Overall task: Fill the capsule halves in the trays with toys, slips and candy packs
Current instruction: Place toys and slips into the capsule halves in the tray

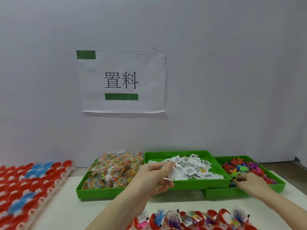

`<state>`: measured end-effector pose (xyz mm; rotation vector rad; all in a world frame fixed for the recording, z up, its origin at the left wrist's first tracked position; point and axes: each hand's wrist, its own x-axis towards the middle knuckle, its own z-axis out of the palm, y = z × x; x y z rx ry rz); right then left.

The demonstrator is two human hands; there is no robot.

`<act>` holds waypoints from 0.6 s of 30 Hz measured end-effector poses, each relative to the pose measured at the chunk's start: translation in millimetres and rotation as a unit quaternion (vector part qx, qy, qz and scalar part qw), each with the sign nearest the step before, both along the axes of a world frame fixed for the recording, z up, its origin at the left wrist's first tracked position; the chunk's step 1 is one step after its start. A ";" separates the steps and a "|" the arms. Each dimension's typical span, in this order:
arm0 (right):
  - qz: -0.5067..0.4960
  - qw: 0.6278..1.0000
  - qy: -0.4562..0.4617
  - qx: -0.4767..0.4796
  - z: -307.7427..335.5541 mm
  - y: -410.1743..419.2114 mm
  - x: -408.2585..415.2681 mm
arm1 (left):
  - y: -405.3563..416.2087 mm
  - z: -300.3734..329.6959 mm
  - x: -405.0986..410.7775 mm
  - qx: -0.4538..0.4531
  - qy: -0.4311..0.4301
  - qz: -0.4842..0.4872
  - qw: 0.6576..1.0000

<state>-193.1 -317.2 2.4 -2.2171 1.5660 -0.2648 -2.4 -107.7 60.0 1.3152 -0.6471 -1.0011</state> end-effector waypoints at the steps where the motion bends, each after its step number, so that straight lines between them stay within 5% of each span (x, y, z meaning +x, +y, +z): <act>1: 0.001 1.000 0.007 -0.003 -0.8 -1.4 1.3 | 1.4 -0.4 0.9 -0.001 -0.007 0.004 1.000; 18: -0.091 0.990 -0.017 -0.110 -16.9 -15.1 7.5 | 17.1 -3.5 13.6 -0.010 0.004 0.004 1.000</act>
